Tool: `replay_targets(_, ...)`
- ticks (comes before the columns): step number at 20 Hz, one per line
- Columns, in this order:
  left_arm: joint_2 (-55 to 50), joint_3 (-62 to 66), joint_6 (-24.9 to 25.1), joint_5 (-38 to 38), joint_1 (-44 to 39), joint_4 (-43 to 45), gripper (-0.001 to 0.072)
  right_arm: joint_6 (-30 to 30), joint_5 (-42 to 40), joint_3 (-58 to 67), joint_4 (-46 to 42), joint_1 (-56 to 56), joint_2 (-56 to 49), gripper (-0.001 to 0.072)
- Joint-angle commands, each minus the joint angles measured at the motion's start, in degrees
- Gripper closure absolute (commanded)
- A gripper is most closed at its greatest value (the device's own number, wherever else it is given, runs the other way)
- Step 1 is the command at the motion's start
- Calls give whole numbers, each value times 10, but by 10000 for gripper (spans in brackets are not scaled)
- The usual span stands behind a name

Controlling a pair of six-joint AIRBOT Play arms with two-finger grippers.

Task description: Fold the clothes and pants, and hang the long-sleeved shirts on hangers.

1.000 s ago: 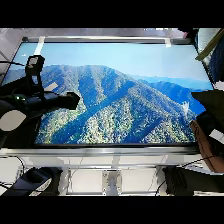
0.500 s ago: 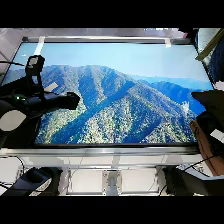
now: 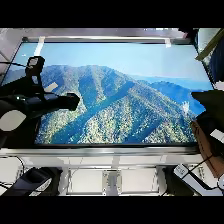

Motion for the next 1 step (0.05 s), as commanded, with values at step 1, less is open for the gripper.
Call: replay_targets(1, 0, 0, 0, 0, 0, 0, 54, -2, 13, 0, -45, 81, 2, 518)
